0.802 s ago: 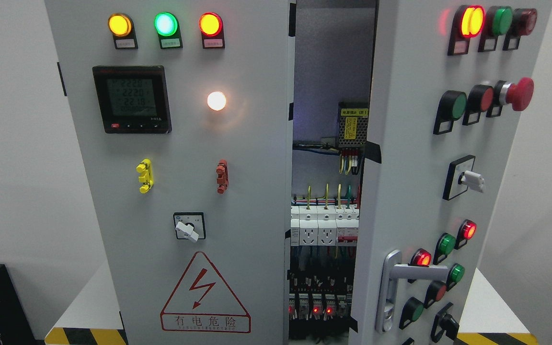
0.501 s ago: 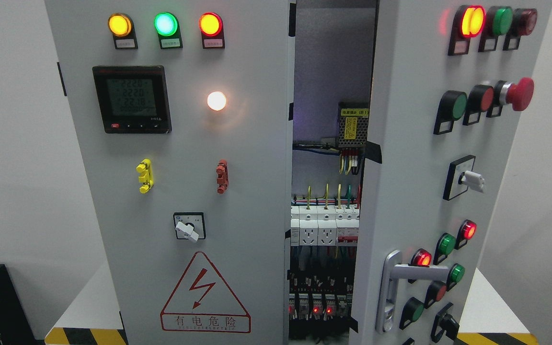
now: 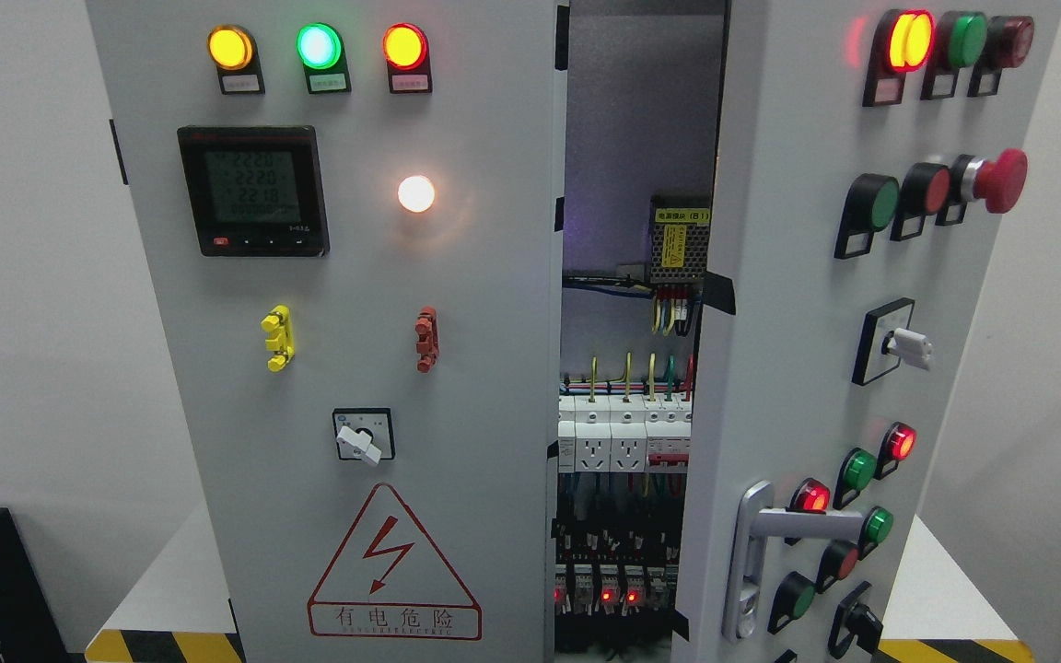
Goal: Open door with both hands
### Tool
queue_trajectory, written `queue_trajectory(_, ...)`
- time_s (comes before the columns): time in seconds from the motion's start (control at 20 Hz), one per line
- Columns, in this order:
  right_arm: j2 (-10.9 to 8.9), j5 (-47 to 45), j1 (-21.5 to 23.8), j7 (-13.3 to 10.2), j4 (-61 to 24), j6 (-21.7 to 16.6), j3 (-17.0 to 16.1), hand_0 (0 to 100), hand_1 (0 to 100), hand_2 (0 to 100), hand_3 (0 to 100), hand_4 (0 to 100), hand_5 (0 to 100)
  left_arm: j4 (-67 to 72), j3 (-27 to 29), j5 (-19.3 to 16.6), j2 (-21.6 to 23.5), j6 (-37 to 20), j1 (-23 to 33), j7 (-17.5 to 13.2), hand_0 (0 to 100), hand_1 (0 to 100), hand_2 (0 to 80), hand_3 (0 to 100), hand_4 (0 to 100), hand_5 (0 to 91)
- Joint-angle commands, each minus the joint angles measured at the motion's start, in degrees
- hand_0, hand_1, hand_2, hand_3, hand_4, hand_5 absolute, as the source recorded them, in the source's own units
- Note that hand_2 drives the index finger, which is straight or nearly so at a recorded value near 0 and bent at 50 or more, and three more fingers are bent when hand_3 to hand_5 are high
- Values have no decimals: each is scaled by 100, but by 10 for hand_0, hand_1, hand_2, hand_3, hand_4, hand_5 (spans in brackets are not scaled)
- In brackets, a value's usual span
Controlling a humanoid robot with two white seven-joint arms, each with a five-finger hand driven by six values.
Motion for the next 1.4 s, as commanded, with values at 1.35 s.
queue_trajectory(1.35, 0, 97, 5, -4, -1, 2, -18, 0, 0, 0, 0, 0, 0, -7666, -4129, 7641, 8754, 2364, -7006, -3762, 0, 0, 0, 0, 0, 0)
